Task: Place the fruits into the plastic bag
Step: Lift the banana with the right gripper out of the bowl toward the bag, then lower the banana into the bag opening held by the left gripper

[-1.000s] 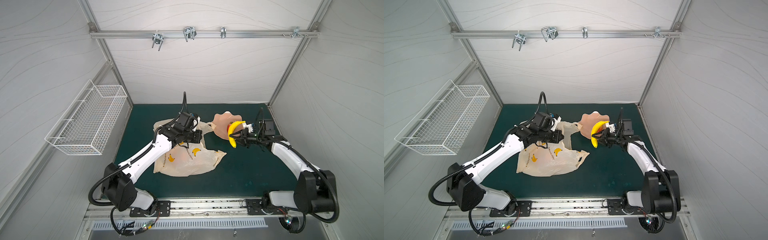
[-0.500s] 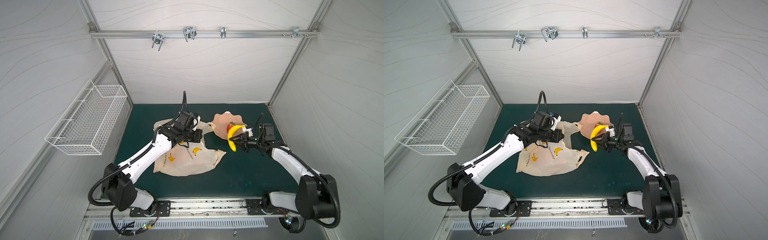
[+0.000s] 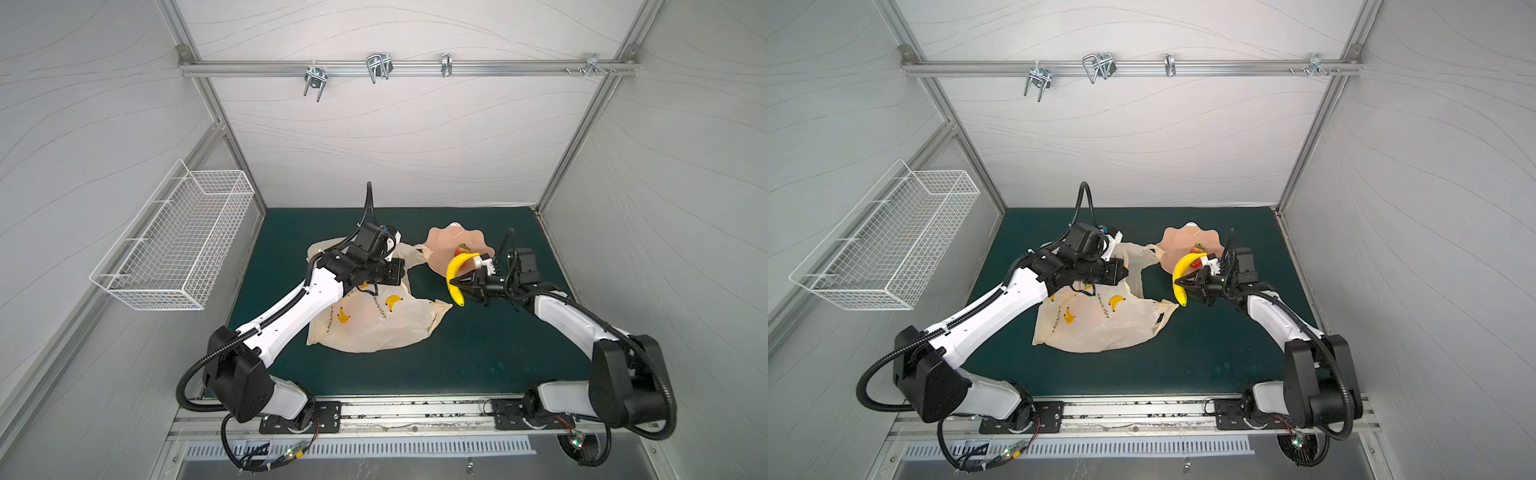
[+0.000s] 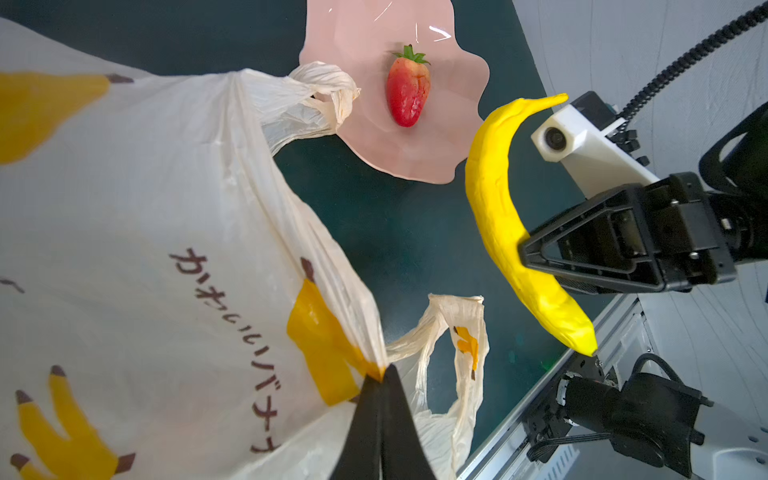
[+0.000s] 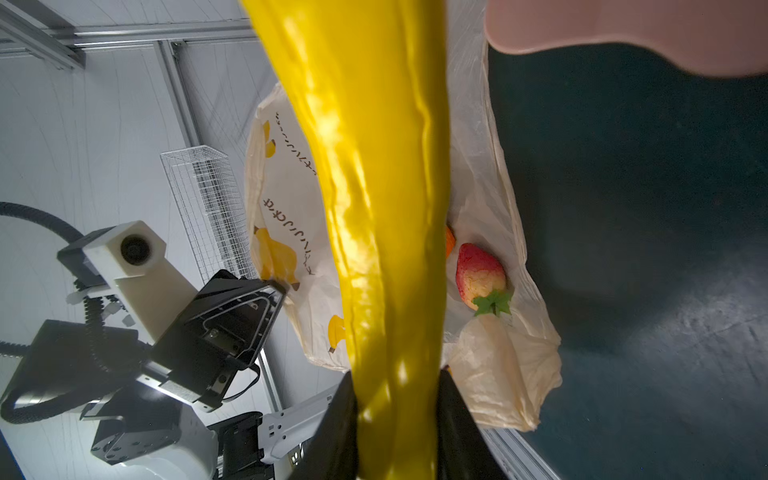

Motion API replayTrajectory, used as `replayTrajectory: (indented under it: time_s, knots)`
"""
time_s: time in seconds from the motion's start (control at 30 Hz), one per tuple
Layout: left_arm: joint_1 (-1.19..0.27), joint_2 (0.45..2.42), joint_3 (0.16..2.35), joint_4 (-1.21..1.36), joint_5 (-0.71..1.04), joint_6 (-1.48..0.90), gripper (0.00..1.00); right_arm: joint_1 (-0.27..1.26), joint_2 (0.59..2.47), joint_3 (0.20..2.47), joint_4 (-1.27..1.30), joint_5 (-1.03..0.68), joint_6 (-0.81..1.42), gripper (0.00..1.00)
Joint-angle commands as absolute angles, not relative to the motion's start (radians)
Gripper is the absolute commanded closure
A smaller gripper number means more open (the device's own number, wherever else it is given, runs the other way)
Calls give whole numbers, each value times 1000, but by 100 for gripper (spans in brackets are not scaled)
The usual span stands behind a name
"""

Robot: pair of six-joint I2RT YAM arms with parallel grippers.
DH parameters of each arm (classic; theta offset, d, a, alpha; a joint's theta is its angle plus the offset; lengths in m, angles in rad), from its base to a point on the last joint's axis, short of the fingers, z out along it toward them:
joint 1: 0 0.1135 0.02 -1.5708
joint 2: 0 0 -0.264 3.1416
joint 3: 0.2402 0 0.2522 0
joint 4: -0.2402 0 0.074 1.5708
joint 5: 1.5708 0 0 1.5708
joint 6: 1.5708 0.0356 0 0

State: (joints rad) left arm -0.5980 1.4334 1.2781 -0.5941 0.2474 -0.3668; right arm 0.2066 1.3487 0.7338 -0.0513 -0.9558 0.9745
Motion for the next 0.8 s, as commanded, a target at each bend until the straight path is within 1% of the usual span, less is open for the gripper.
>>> replayTrajectory:
  time_s: [0.0,0.23,0.67,0.77]
  knots:
    - [-600,1427,1317,-579,261,-358,100,221,1393,768,-23,-974,939,81]
    - [-601,1425,1321,-587,264,-351,100,260,1503,805,26,-1001,926,81]
    - [-604,1427,1323,-589,255,-365,100,488,1631,865,130,-1010,986,81]
    - [-608,1428,1323,-586,255,-368,100,513,1669,910,118,-1034,973,81]
